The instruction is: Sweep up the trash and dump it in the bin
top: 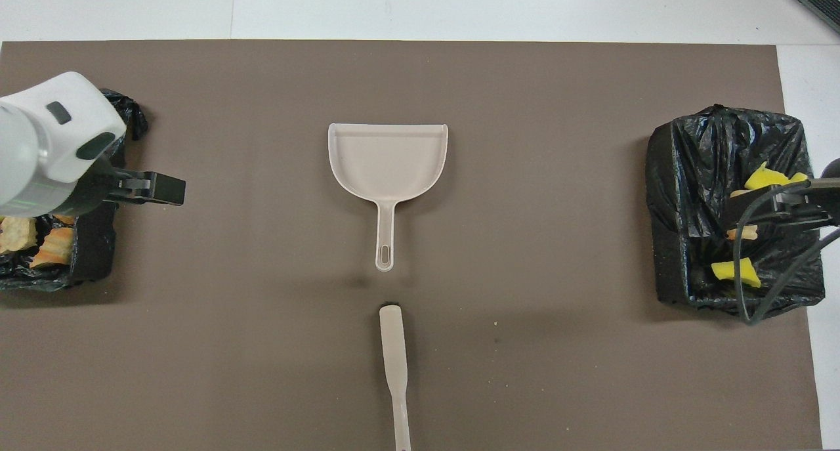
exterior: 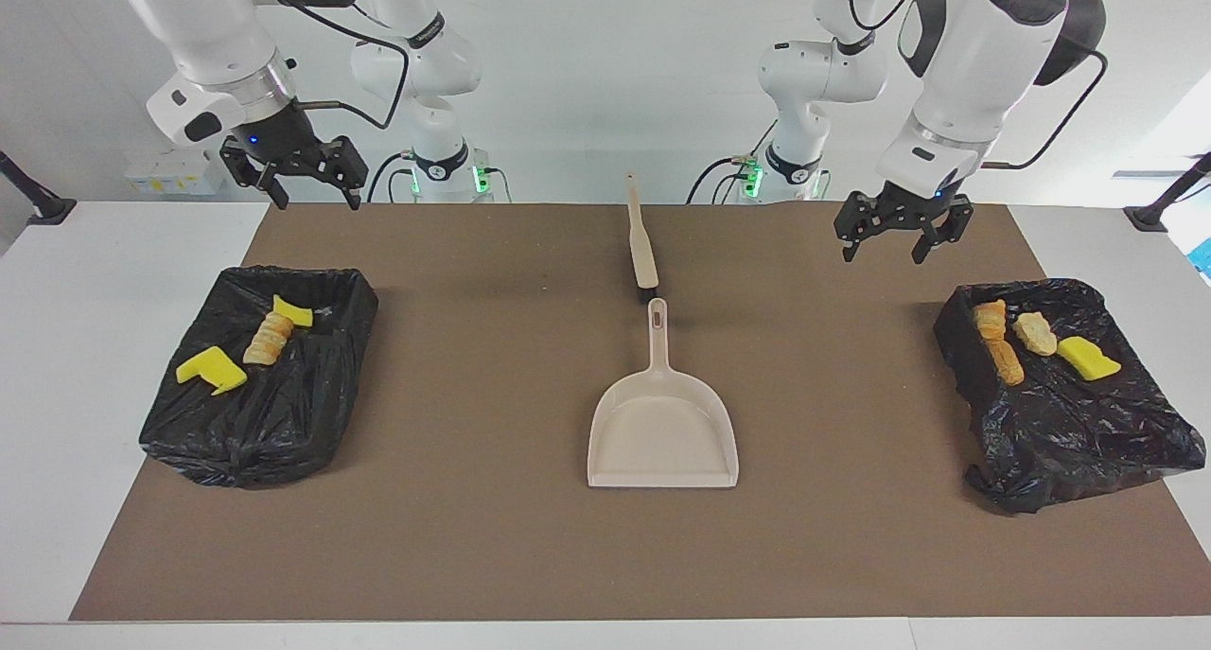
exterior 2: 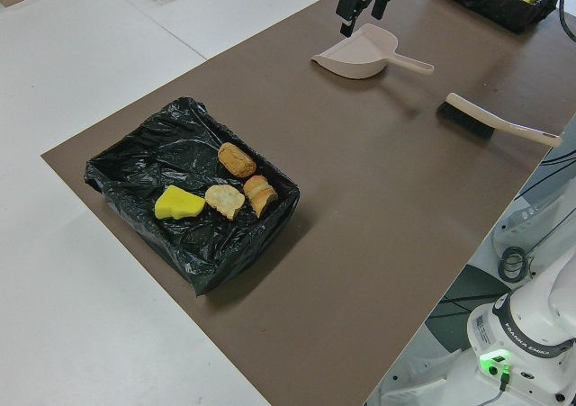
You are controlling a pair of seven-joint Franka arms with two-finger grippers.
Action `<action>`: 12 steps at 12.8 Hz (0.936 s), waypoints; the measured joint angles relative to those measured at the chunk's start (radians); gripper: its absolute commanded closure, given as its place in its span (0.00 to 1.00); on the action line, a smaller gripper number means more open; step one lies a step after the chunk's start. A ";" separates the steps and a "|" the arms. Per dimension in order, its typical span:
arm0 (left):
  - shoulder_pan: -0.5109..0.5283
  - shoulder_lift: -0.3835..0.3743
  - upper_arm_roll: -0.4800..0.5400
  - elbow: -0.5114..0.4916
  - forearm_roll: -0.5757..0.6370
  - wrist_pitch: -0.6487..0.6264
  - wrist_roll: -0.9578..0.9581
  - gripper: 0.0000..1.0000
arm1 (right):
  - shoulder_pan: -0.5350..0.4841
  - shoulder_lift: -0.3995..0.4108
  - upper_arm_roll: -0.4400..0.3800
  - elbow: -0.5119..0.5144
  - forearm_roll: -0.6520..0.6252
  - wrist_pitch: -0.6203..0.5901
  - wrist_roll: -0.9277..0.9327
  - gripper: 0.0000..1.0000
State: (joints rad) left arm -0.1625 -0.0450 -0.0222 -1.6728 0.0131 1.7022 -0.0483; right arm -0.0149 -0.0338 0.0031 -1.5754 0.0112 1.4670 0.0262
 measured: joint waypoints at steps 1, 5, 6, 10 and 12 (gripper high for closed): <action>0.016 -0.002 0.008 0.035 0.000 -0.032 0.032 0.00 | 0.000 0.000 0.000 0.000 0.000 0.000 0.000 0.00; 0.073 -0.002 0.020 0.093 0.000 -0.072 0.058 0.00 | 0.000 0.000 0.000 0.000 0.000 0.000 0.000 0.00; 0.081 0.000 0.022 0.101 0.000 -0.072 0.059 0.00 | 0.000 0.000 0.000 0.000 0.000 0.000 0.000 0.00; 0.097 0.002 0.026 0.124 0.000 -0.094 0.084 0.00 | 0.000 0.000 0.000 0.000 0.000 0.000 0.000 0.00; 0.106 0.000 0.031 0.124 0.000 -0.137 0.109 0.00 | 0.000 0.000 0.000 0.000 0.000 0.000 0.000 0.00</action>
State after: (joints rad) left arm -0.0570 -0.0454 0.0088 -1.5489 0.0131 1.5655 0.0610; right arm -0.0149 -0.0338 0.0031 -1.5754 0.0112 1.4670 0.0262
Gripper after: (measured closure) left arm 0.000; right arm 0.000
